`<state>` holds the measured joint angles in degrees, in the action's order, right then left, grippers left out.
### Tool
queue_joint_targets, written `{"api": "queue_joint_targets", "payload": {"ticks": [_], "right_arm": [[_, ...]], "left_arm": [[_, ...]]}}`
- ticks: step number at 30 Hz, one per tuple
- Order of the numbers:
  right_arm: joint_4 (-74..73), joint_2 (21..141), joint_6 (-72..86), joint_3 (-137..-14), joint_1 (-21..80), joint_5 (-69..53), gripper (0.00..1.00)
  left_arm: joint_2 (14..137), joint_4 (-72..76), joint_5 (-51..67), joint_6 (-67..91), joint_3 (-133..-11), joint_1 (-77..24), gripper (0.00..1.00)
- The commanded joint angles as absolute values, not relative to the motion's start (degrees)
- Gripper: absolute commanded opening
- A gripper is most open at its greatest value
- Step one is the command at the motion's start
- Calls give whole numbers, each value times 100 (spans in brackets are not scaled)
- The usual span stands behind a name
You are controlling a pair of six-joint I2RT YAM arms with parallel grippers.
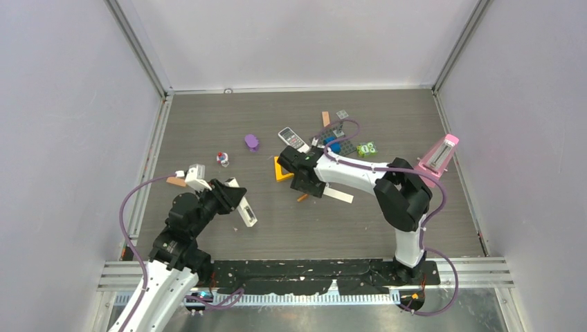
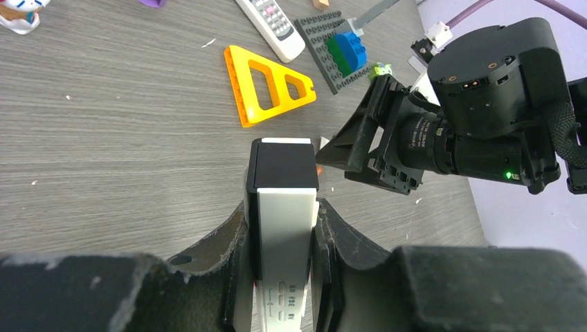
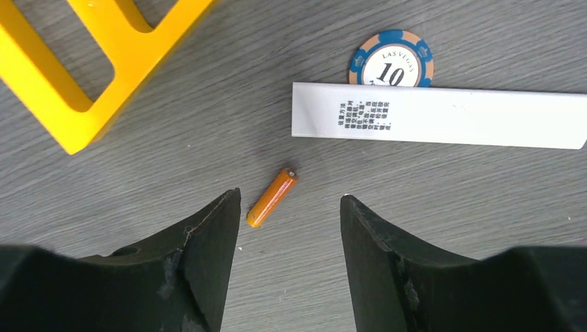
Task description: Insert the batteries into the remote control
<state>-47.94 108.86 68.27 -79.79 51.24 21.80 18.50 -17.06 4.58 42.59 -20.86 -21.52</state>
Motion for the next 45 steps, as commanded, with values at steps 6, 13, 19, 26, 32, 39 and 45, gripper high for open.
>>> {"api": "queue_joint_targets", "payload": {"ticks": [6, 13, 19, 26, 32, 39, 45], "right_arm": [[-4881, 11293, 6979, -8283, 5123, 2023, 55], [-4844, 11341, 7051, -8196, 5124, 1975, 46], [-4783, 11375, 7016, -8127, 5124, 1953, 27], [-4554, 10932, 6614, -7970, 5131, 2241, 9], [-3793, 9810, 5027, -7618, 5456, 2736, 5], [-2612, 8143, 3721, -6727, 6199, 2629, 5], [-871, 6814, 2837, -5846, 6944, 2382, 5]], "left_arm": [[2017, -1221, 536, 4149, -2072, -2145, 0], [2029, -1239, 536, 4175, -2057, -2145, 0], [2110, -1190, 624, 4210, -2043, -2145, 0], [2237, -1009, 922, 4274, -1993, -2145, 0], [2369, -444, 1586, 4463, -1961, -2145, 0], [2515, 562, 2220, 5069, -1812, -2145, 0], [2667, 1760, 2571, 6087, -1535, -2145, 0]]}}
